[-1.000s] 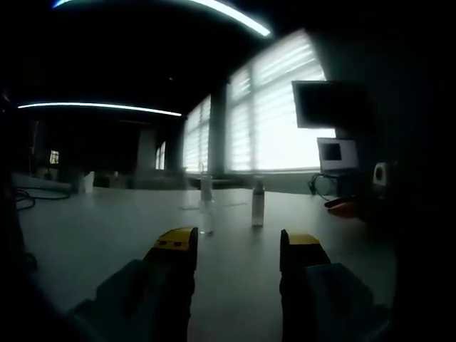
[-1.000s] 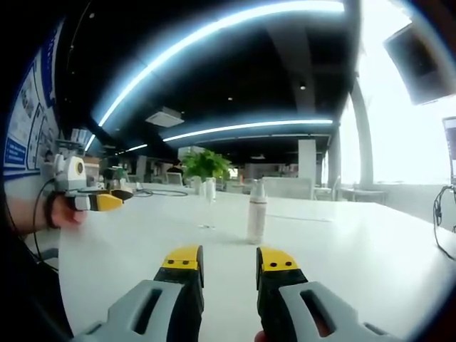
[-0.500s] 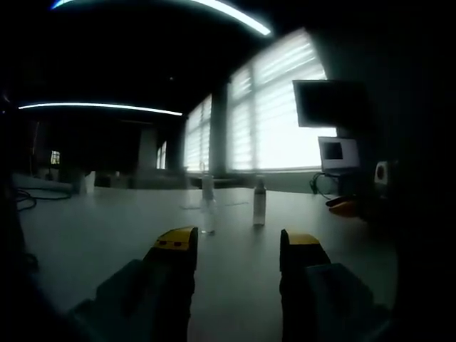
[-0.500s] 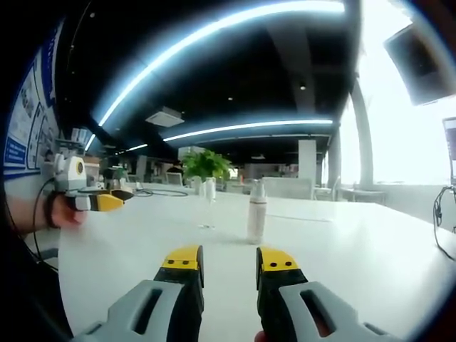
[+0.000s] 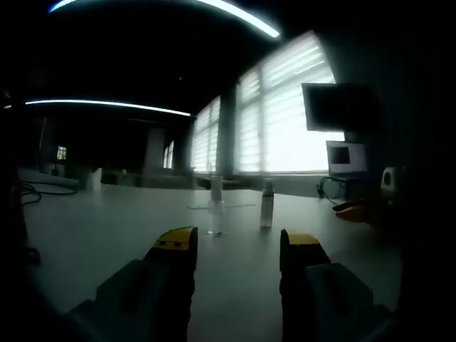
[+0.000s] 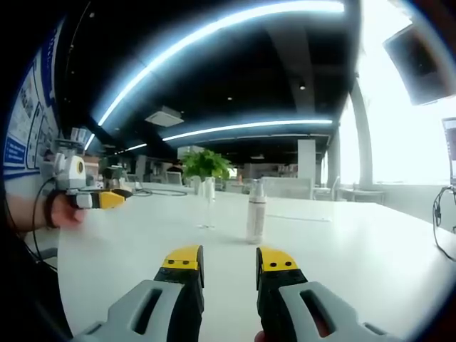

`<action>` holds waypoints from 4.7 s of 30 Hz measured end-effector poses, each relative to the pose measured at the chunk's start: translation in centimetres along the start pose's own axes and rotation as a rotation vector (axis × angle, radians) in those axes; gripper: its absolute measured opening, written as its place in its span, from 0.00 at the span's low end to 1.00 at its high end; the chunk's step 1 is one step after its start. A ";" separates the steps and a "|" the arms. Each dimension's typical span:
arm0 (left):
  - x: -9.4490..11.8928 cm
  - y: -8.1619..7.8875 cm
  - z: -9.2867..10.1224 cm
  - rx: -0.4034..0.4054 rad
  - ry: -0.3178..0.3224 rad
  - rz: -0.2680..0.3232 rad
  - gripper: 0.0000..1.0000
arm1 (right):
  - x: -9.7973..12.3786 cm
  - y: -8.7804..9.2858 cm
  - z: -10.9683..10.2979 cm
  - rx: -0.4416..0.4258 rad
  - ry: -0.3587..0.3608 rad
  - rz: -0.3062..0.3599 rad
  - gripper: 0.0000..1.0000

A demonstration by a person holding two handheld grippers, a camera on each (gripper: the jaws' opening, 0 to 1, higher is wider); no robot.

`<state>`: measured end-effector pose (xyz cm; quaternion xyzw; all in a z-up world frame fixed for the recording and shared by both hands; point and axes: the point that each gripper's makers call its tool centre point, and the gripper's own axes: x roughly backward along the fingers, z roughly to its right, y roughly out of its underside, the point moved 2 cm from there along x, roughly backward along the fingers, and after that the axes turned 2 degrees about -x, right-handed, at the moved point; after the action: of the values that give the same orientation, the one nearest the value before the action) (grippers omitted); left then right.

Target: Clamp pump bottle remove cover press pump head put on cover

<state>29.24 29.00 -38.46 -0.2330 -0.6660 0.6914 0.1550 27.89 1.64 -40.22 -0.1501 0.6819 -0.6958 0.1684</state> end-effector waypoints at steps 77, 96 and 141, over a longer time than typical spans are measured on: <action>-12.9 0.6 -1.5 -0.044 -0.096 -0.051 0.33 | 0.2 0.2 -0.2 0.005 -0.003 -0.019 0.24; -16.4 2.0 -1.7 -0.041 -0.078 -0.064 0.33 | 0.1 0.2 -0.2 0.010 -0.009 -0.019 0.23; -21.0 3.9 -3.0 -0.044 -0.098 -0.123 0.22 | 0.2 0.1 -0.2 0.015 -0.008 -0.013 0.23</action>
<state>48.92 20.29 -39.88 -0.1611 -0.7010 0.6762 0.1593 27.66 1.73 -40.38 -0.1562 0.6751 -0.7012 0.1677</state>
